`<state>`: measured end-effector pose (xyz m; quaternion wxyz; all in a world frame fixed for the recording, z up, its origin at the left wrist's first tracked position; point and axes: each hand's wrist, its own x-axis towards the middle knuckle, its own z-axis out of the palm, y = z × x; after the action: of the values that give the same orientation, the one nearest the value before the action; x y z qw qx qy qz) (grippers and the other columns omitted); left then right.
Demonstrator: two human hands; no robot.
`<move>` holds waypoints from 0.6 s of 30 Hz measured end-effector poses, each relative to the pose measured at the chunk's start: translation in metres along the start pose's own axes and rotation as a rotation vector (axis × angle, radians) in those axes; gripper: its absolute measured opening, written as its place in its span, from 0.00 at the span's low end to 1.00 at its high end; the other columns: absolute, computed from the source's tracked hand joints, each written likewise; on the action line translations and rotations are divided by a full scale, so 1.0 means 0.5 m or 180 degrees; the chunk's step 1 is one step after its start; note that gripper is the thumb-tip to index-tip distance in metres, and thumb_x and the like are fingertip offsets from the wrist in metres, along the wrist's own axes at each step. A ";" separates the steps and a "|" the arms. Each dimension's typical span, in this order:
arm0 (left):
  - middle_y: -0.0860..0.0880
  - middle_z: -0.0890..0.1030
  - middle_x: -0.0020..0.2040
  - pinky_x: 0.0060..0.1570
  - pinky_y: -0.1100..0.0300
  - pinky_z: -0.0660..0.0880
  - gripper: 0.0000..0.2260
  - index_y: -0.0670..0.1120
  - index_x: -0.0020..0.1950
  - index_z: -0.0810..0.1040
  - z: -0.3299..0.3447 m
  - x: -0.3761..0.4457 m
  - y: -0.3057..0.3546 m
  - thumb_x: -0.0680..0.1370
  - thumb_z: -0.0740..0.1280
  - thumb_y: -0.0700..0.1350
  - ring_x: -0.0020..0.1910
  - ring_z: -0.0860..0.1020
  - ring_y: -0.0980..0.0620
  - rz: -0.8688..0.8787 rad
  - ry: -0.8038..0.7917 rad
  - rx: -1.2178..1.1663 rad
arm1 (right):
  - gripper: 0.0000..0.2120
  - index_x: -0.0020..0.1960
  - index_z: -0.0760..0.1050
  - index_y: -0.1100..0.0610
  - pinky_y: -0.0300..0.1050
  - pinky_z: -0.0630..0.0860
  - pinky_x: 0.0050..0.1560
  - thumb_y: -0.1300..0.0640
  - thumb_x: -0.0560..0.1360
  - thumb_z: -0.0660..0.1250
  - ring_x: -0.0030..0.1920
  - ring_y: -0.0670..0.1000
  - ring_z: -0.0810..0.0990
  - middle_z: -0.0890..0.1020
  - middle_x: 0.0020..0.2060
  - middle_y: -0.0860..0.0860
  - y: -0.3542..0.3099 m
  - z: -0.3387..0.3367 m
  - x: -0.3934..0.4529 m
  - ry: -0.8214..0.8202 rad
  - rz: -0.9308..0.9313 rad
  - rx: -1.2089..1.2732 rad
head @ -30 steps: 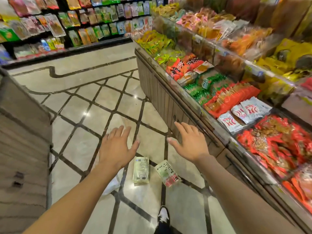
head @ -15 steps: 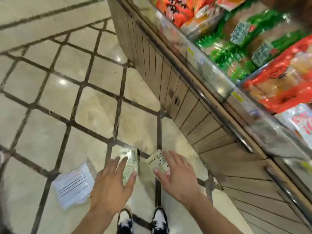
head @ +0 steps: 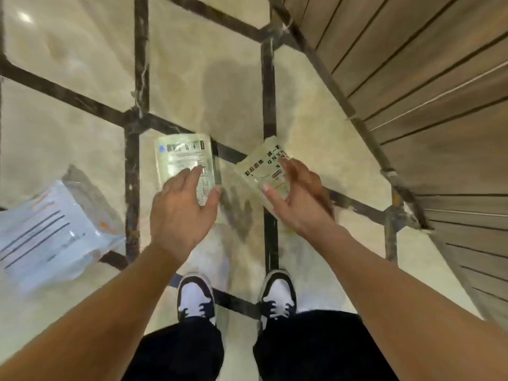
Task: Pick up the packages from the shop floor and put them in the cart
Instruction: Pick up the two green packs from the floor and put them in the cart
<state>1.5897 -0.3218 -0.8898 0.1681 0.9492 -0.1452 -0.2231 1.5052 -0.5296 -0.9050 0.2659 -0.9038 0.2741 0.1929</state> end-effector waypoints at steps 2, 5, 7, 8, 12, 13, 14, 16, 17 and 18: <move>0.38 0.76 0.73 0.68 0.40 0.72 0.30 0.43 0.77 0.72 0.052 0.034 -0.034 0.81 0.58 0.59 0.71 0.73 0.36 -0.0110 -0.0032 -0.0076 | 0.38 0.81 0.59 0.46 0.59 0.67 0.73 0.31 0.76 0.55 0.77 0.59 0.64 0.59 0.82 0.52 0.033 0.057 0.041 0.0276 0.0176 0.0057; 0.39 0.71 0.78 0.71 0.41 0.68 0.30 0.46 0.80 0.68 0.090 0.119 -0.073 0.82 0.55 0.61 0.77 0.68 0.38 0.0280 0.0038 0.0275 | 0.37 0.80 0.61 0.47 0.60 0.64 0.73 0.33 0.76 0.58 0.78 0.60 0.62 0.59 0.82 0.52 0.087 0.109 0.111 0.0359 0.0120 -0.0065; 0.40 0.66 0.81 0.74 0.40 0.64 0.31 0.49 0.83 0.64 0.088 0.166 -0.101 0.84 0.54 0.63 0.80 0.63 0.39 0.0332 -0.0064 0.0598 | 0.35 0.82 0.57 0.44 0.60 0.62 0.73 0.31 0.79 0.58 0.79 0.59 0.60 0.58 0.82 0.52 0.116 0.110 0.150 0.0196 0.0001 -0.0449; 0.40 0.63 0.82 0.75 0.39 0.63 0.31 0.50 0.83 0.61 0.086 0.187 -0.122 0.84 0.53 0.65 0.80 0.61 0.39 0.0208 -0.0116 0.0671 | 0.36 0.82 0.54 0.42 0.60 0.62 0.74 0.30 0.79 0.57 0.79 0.59 0.59 0.56 0.82 0.51 0.125 0.107 0.169 0.0119 0.0005 -0.0551; 0.37 0.57 0.82 0.73 0.31 0.62 0.45 0.53 0.85 0.49 0.100 0.253 -0.178 0.75 0.56 0.76 0.80 0.57 0.33 -0.0545 -0.0429 0.0543 | 0.42 0.81 0.49 0.40 0.63 0.68 0.70 0.27 0.74 0.62 0.73 0.63 0.68 0.64 0.77 0.54 0.138 0.100 0.232 -0.0217 0.0340 -0.0457; 0.36 0.55 0.82 0.73 0.29 0.62 0.50 0.54 0.84 0.46 0.107 0.265 -0.182 0.72 0.60 0.77 0.80 0.56 0.31 -0.0721 -0.0498 0.0433 | 0.43 0.80 0.50 0.41 0.64 0.70 0.68 0.27 0.73 0.64 0.69 0.64 0.72 0.70 0.73 0.55 0.138 0.104 0.246 -0.0297 0.0429 -0.0369; 0.35 0.53 0.83 0.73 0.28 0.62 0.55 0.56 0.84 0.42 0.117 0.277 -0.191 0.68 0.63 0.78 0.80 0.55 0.29 -0.0930 -0.0554 0.0252 | 0.44 0.79 0.51 0.42 0.64 0.72 0.66 0.26 0.71 0.64 0.65 0.64 0.75 0.74 0.67 0.57 0.139 0.112 0.258 -0.0383 0.0482 -0.0286; 0.34 0.50 0.83 0.74 0.31 0.61 0.66 0.57 0.83 0.34 0.122 0.290 -0.198 0.58 0.70 0.79 0.80 0.57 0.28 -0.1441 -0.0739 -0.0291 | 0.48 0.77 0.51 0.42 0.63 0.76 0.61 0.21 0.65 0.61 0.58 0.63 0.79 0.79 0.57 0.55 0.139 0.130 0.271 -0.0542 0.0518 -0.0084; 0.35 0.53 0.83 0.75 0.33 0.63 0.71 0.56 0.82 0.31 0.121 0.294 -0.203 0.54 0.72 0.79 0.78 0.61 0.28 -0.1653 -0.0854 -0.0580 | 0.47 0.76 0.52 0.40 0.61 0.77 0.59 0.20 0.65 0.60 0.55 0.61 0.80 0.80 0.54 0.54 0.137 0.141 0.276 -0.0579 0.0517 0.0043; 0.36 0.60 0.82 0.73 0.35 0.66 0.74 0.54 0.82 0.30 0.123 0.299 -0.211 0.53 0.75 0.78 0.76 0.66 0.29 -0.1784 -0.0983 -0.0833 | 0.44 0.75 0.53 0.39 0.59 0.78 0.57 0.22 0.67 0.61 0.53 0.59 0.81 0.81 0.53 0.52 0.132 0.149 0.281 -0.0580 0.0518 0.0175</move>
<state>1.7102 -0.2947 -1.0380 0.1967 0.8776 0.1274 -0.4183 1.5594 -0.5881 -1.0575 0.2978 -0.8497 0.3264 0.2876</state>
